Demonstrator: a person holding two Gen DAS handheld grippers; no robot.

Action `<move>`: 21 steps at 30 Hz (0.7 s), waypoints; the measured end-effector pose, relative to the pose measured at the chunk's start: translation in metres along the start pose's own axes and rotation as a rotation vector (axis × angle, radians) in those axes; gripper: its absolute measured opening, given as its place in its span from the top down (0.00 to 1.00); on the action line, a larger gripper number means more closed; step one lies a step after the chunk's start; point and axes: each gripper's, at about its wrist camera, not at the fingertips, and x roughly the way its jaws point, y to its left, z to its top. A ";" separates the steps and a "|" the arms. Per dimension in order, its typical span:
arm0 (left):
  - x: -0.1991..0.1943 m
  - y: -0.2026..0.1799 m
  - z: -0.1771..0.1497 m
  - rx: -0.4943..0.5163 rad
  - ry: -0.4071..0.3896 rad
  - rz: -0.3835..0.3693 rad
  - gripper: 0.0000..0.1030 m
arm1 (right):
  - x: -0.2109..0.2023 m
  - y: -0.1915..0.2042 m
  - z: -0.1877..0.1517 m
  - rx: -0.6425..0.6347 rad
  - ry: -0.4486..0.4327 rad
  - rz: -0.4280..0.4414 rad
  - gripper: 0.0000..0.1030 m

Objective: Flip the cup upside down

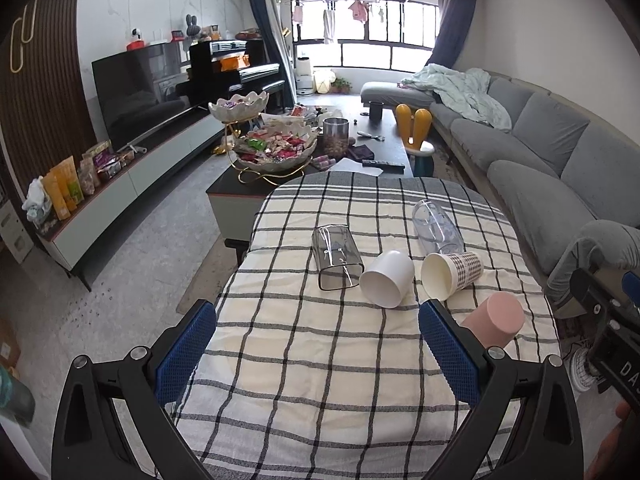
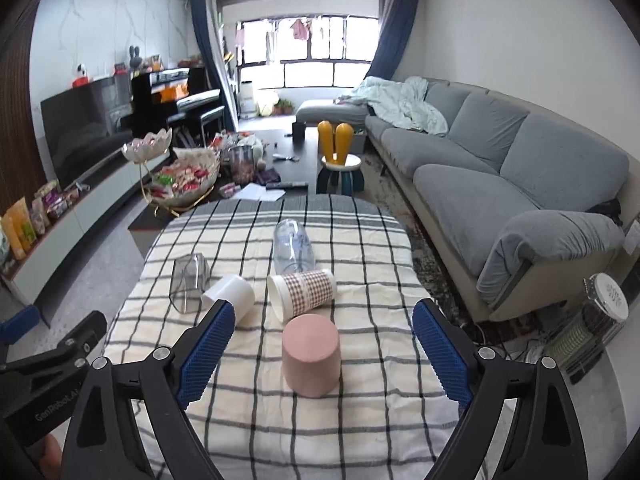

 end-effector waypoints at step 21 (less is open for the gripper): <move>-0.017 0.000 -0.001 0.006 -0.079 -0.004 0.00 | -0.025 -0.003 -0.002 0.018 -0.087 -0.013 0.03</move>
